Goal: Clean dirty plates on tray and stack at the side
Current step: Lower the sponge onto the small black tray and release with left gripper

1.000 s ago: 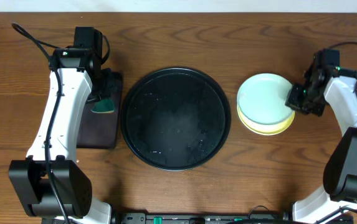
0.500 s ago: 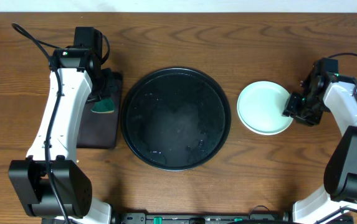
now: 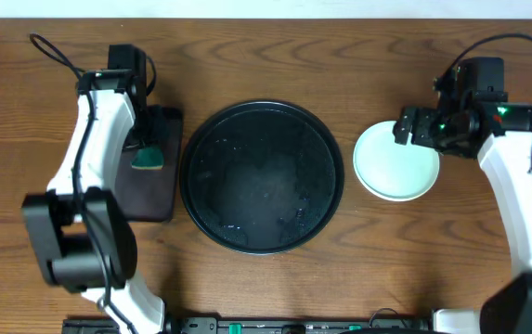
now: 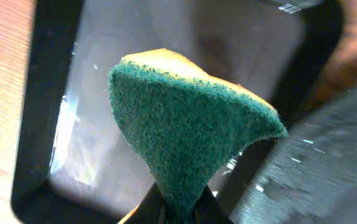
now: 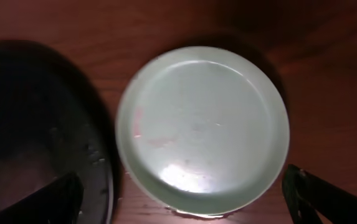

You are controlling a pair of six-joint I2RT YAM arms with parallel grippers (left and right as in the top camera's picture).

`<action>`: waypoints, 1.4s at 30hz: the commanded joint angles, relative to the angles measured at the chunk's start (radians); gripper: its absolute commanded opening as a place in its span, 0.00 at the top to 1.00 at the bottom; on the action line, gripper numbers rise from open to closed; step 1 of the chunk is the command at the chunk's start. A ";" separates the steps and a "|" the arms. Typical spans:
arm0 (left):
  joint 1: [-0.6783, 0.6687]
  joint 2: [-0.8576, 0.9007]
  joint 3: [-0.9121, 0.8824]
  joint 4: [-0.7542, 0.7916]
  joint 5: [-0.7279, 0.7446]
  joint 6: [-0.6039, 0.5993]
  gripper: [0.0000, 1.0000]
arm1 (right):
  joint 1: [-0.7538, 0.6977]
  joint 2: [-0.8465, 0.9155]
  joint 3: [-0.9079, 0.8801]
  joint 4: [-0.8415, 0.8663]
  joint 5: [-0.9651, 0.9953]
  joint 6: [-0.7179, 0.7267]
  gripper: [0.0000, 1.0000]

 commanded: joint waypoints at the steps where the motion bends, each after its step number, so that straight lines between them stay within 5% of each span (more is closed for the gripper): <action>1: 0.036 0.079 -0.013 0.017 0.012 0.093 0.93 | 0.028 -0.026 0.011 -0.002 -0.005 -0.034 0.01; 12: 0.048 0.206 -0.013 0.043 0.096 0.170 0.90 | 0.045 -0.027 0.011 -0.009 -0.006 -0.034 0.01; 18: 0.048 0.108 -0.002 0.024 0.097 0.170 0.45 | 0.045 -0.028 0.011 -0.010 -0.006 -0.034 0.01; 24: 0.048 -0.106 0.015 0.013 0.097 0.148 0.28 | 0.045 -0.045 0.011 -0.021 -0.009 -0.033 0.01; 32: 0.048 -0.403 0.015 0.014 0.097 0.147 0.26 | 0.040 -0.255 0.011 -0.051 0.000 -0.034 0.01; 42: 0.048 -0.480 0.015 0.013 0.097 0.147 0.25 | 0.035 -0.605 0.011 -0.075 0.066 -0.033 0.01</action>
